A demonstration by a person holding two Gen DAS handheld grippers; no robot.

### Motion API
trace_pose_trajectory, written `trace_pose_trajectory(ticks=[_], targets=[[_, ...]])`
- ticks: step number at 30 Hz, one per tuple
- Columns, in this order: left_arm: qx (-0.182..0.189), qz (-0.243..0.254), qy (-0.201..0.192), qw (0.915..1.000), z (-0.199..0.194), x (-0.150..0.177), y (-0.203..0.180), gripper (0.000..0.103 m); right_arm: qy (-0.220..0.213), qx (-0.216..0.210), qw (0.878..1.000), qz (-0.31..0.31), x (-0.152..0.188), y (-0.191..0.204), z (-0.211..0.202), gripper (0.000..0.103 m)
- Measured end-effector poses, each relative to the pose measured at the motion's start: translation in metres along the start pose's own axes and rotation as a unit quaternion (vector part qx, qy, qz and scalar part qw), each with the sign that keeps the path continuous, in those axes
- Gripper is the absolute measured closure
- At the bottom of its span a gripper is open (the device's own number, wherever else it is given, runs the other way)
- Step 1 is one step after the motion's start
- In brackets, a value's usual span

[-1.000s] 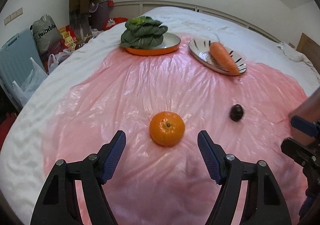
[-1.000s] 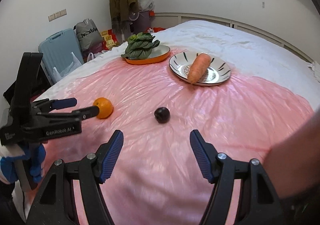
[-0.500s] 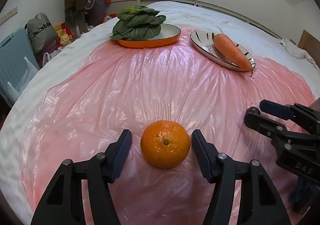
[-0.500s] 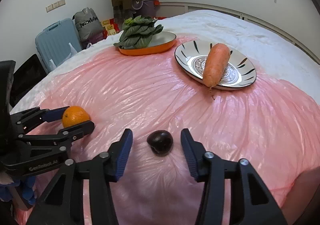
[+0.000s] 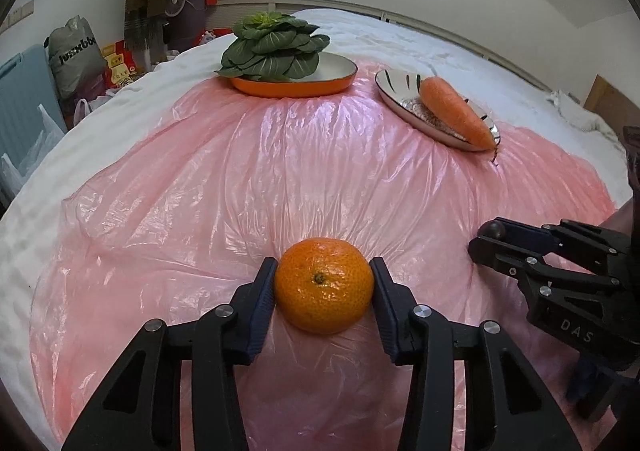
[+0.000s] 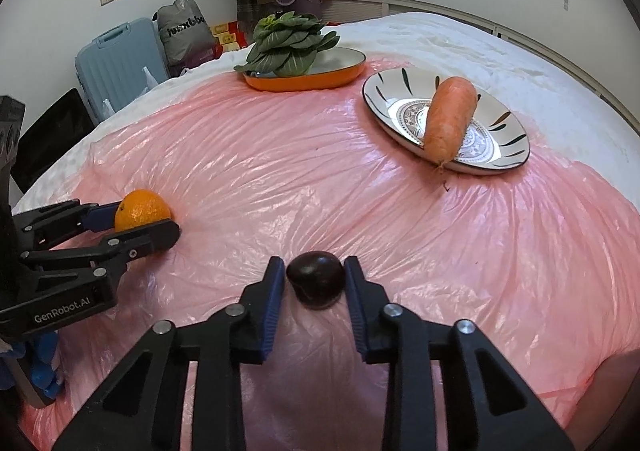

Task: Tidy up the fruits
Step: 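Close the left tool on the orange while the right tool grasps the dark plum, then carry the orange in the left tool to the green tray while the right tool carries the plum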

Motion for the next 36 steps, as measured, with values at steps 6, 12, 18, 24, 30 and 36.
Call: trace_pose_trajectory(ticks=[6,12,18,24,30,36], targets=[[0.012,-0.022,-0.009,0.9996,-0.010,-0.001,0.010,0.063,-0.006,-0.004,1.000,0.003,-0.001,0.003,-0.010,0.082],[0.014,-0.049,-0.015,0.9986,-0.026,-0.002,0.026,0.063,-0.009,-0.007,1.000,0.006,0.000,0.011,-0.023,0.082],[0.016,-0.061,-0.024,0.9977,-0.049,-0.002,0.038,0.063,-0.016,-0.013,1.000,0.007,0.000,0.028,-0.048,0.082],[0.010,-0.056,-0.033,0.9978,-0.082,0.004,0.041,0.063,-0.032,-0.026,0.999,0.012,0.012,0.049,-0.090,0.082],[0.012,-0.043,-0.035,0.9984,-0.114,0.017,0.029,0.063,-0.039,-0.024,0.999,0.019,0.037,0.060,-0.133,0.082],[0.032,-0.021,-0.035,0.9986,-0.148,0.036,-0.002,0.063,-0.044,-0.004,0.998,0.037,0.069,0.059,-0.177,0.082]])
Point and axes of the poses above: each gripper's, at about its wrist camera, not at the fingertips, and z roughly the way its jaws point, y to its left, x to its underside, the point moved 8 cm from there along z, roughly the way its jaws point, and after that the axes turned 2 degrees about -x, right-handed, at the moved point
